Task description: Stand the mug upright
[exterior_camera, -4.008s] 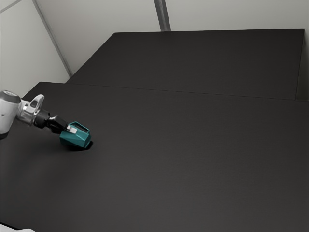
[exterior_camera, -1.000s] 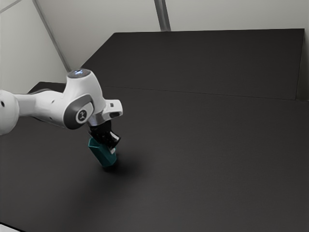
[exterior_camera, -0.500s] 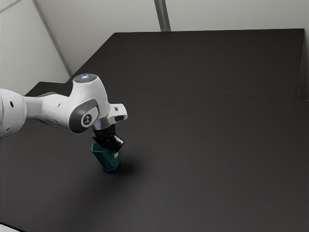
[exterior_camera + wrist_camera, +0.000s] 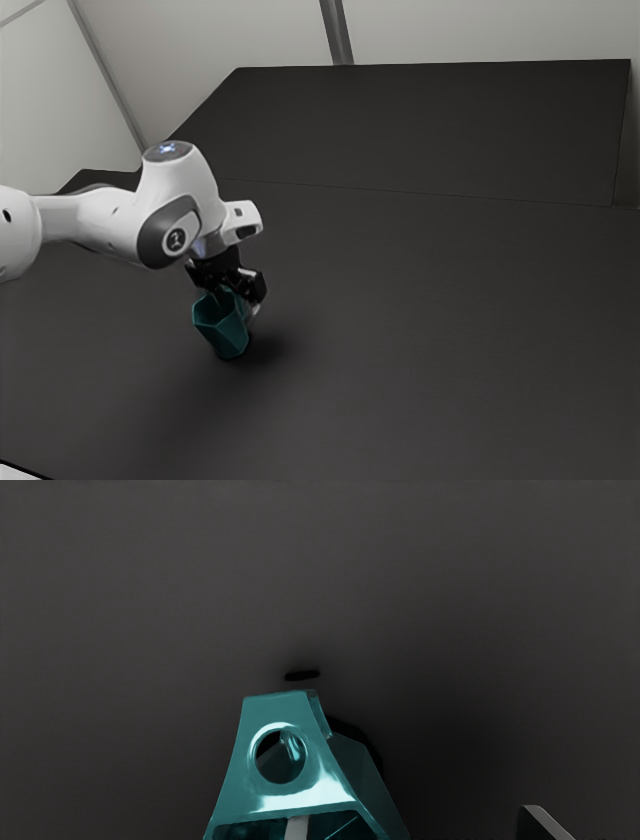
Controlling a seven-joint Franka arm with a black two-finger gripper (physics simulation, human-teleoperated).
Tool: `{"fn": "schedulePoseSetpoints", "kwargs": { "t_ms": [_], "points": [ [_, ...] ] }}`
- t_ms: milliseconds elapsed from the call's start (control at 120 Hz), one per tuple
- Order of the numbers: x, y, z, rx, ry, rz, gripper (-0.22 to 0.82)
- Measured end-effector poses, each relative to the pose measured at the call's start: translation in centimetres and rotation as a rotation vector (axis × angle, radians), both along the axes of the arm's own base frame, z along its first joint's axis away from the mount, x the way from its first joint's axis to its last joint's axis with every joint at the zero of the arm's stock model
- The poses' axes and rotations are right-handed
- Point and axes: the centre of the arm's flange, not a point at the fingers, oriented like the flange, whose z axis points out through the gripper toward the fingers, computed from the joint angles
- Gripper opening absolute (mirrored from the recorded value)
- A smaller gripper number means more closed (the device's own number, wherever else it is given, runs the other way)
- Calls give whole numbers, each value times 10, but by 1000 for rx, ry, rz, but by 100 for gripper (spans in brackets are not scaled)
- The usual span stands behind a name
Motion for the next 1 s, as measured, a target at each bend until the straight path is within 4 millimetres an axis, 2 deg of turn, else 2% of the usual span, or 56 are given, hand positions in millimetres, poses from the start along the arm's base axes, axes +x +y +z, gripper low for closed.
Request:
{"fn": "schedulePoseSetpoints", "kwargs": {
  "t_ms": [133, 258, 400, 542, 775, 1000],
  "points": [
    [-1, 0, 22, -6, -35, -3, 50],
    [4, 0, 50, -8, -62, -4, 54],
    [19, -15, 84, 12, -68, -29, 57],
    [46, -27, 121, 15, -60, -43, 58],
    [72, -28, 191, 8, -59, -35, 59],
    [88, -22, 236, -2, -55, -19, 59]
  ]
}}
